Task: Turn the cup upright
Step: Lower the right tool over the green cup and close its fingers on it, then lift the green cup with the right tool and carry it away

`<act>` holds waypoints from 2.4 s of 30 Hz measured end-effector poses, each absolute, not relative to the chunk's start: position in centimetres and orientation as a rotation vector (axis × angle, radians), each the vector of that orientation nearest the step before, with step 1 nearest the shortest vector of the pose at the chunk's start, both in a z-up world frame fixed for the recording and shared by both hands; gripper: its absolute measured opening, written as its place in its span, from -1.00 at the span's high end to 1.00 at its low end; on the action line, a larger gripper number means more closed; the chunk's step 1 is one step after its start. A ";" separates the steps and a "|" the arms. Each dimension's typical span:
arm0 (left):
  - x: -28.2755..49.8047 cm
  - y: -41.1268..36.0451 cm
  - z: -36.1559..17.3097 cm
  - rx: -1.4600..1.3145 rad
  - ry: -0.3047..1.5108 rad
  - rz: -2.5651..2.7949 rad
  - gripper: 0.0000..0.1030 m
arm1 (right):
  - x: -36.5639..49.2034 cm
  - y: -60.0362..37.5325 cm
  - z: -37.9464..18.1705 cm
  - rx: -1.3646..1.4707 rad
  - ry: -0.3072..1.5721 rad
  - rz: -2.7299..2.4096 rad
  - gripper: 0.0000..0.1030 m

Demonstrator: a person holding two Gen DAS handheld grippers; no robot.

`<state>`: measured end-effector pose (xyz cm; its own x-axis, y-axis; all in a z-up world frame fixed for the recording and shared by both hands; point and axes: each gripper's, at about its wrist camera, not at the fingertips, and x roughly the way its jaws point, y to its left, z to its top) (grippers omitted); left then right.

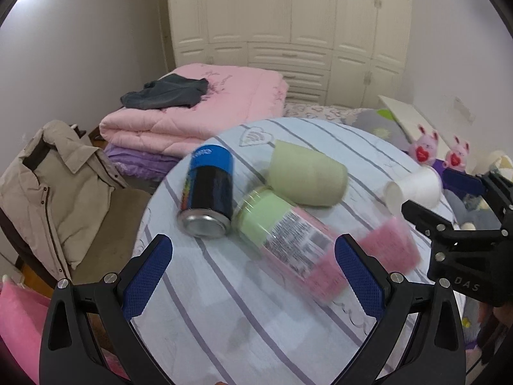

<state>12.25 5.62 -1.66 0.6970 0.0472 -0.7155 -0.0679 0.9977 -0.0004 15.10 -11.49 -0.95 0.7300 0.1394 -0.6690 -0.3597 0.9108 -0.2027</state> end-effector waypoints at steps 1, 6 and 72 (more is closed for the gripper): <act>12.5 5.8 -1.7 -0.029 0.796 0.066 -0.99 | 15.9 -11.0 -1.1 -0.358 0.713 0.295 -0.56; 15.1 6.5 -1.9 -0.022 0.817 0.071 -0.99 | 18.7 -8.5 -2.1 -0.498 0.759 0.358 -0.56; 15.1 8.4 -1.4 0.007 0.845 0.056 -0.99 | 26.7 -2.9 -5.6 -0.316 1.161 0.476 -0.50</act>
